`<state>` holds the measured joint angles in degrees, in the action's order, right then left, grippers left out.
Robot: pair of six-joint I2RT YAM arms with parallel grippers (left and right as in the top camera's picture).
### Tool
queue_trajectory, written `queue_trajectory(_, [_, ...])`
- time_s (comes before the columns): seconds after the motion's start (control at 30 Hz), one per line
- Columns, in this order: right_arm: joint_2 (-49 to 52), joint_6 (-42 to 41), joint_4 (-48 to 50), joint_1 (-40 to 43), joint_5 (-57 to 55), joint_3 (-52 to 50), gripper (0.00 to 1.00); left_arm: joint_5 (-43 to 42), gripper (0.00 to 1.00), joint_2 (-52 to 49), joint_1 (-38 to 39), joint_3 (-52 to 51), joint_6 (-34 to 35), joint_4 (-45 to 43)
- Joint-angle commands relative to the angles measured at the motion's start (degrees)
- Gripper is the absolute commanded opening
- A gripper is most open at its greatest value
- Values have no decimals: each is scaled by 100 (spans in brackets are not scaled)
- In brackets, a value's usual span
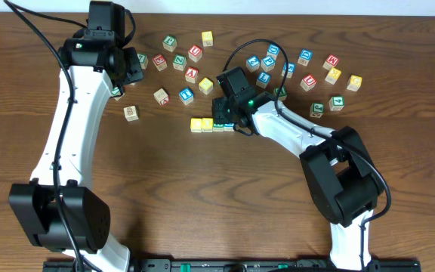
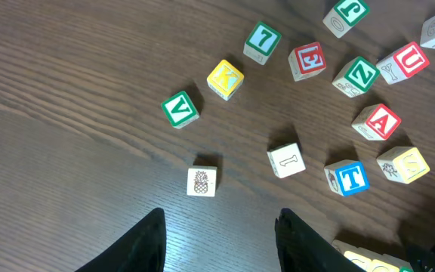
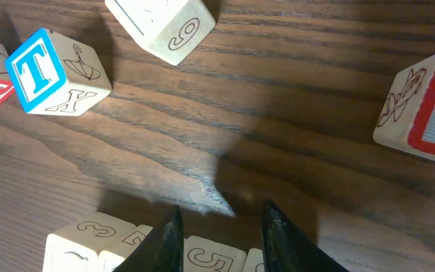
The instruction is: Spell out CORL
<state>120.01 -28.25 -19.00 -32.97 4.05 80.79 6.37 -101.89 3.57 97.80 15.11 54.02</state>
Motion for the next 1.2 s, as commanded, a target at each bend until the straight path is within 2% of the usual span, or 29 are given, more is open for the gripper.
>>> queue_trajectory(0.0, [98, -48, -13, -24, -70, 63, 28, 50, 46, 146, 2, 83, -46, 39])
queue_trajectory(1.17, [98, -109, -116, -48, -42, 63, 30, 50, 47, 146, 4, 66, -46, 57])
